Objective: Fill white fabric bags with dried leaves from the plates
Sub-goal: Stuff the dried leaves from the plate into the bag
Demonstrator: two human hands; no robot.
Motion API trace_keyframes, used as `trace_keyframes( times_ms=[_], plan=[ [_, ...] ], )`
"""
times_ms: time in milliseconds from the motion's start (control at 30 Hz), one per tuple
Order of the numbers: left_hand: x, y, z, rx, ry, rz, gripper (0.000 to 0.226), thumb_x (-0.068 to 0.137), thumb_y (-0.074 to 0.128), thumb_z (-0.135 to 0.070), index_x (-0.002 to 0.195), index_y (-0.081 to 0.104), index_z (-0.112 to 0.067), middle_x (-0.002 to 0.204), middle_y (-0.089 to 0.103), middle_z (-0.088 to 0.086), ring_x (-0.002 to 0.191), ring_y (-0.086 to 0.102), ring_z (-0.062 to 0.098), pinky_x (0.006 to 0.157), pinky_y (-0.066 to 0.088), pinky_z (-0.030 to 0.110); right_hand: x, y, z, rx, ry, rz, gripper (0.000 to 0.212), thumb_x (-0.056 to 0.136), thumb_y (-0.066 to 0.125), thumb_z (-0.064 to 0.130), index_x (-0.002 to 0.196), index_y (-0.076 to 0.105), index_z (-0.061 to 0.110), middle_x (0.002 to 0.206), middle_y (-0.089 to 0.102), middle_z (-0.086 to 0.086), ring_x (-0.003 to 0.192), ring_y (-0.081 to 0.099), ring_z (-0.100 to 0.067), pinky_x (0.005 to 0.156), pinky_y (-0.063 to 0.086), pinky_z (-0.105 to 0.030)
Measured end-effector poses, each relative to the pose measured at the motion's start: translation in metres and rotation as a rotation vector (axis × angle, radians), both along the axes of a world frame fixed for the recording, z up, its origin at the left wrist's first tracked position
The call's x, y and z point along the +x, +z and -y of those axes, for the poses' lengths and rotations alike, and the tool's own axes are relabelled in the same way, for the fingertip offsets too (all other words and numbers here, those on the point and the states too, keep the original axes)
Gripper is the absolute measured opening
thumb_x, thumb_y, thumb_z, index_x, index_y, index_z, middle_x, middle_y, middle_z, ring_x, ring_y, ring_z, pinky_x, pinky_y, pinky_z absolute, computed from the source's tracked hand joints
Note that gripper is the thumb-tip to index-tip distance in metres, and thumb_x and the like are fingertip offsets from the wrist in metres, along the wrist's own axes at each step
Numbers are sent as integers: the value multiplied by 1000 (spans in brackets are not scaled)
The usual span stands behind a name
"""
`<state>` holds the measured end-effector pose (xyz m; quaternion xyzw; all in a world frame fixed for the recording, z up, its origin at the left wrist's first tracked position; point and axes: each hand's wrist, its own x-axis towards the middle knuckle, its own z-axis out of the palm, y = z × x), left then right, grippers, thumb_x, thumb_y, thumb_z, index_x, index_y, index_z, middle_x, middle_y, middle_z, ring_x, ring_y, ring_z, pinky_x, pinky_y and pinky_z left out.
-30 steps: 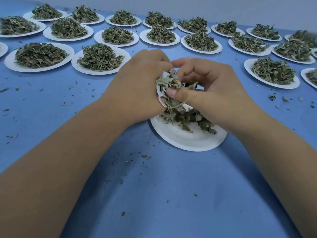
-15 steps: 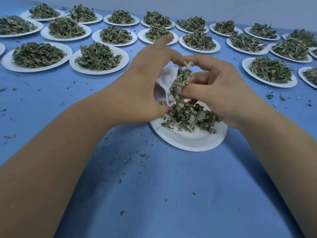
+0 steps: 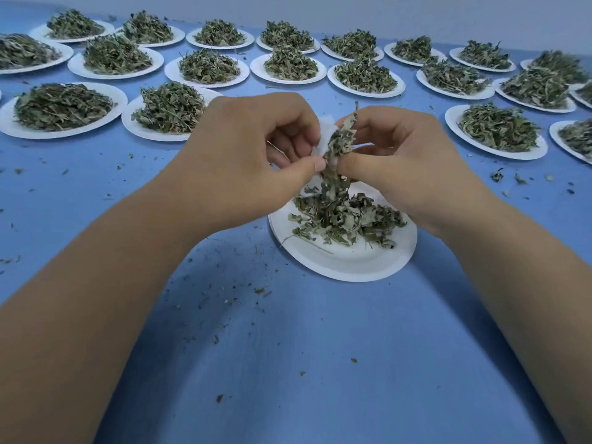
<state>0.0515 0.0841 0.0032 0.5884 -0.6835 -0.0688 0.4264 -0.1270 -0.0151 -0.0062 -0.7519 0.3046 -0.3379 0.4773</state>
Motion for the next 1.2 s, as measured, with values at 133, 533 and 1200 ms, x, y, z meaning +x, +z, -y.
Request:
trace_keyframes(
  times_ms=[133,533,1200],
  plan=[
    [-1,-1,1,10,33,-29,19,80,84,-24,93,71,-19,81,70,-8,75,71,14,73,61,28,0,0,-1,-57,-14,-38,16,80,83,18,91,72,18,74,72,2,59,61,-8,51,49,-26],
    [-1,2,2,201,-28,-252,34,76,87,-13,88,55,-16,73,73,2,68,71,32,72,62,42,9,0,-5,-248,-244,-233,13,66,64,30,77,63,22,62,61,8,50,47,-3,52,40,-20],
    [-6,-4,9,57,124,-121,17,73,71,-21,85,59,-24,61,58,-13,54,52,2,60,45,14,8,5,-15,-312,-221,-190,29,74,77,27,96,57,30,78,57,13,58,53,-2,61,45,-20]
  ],
)
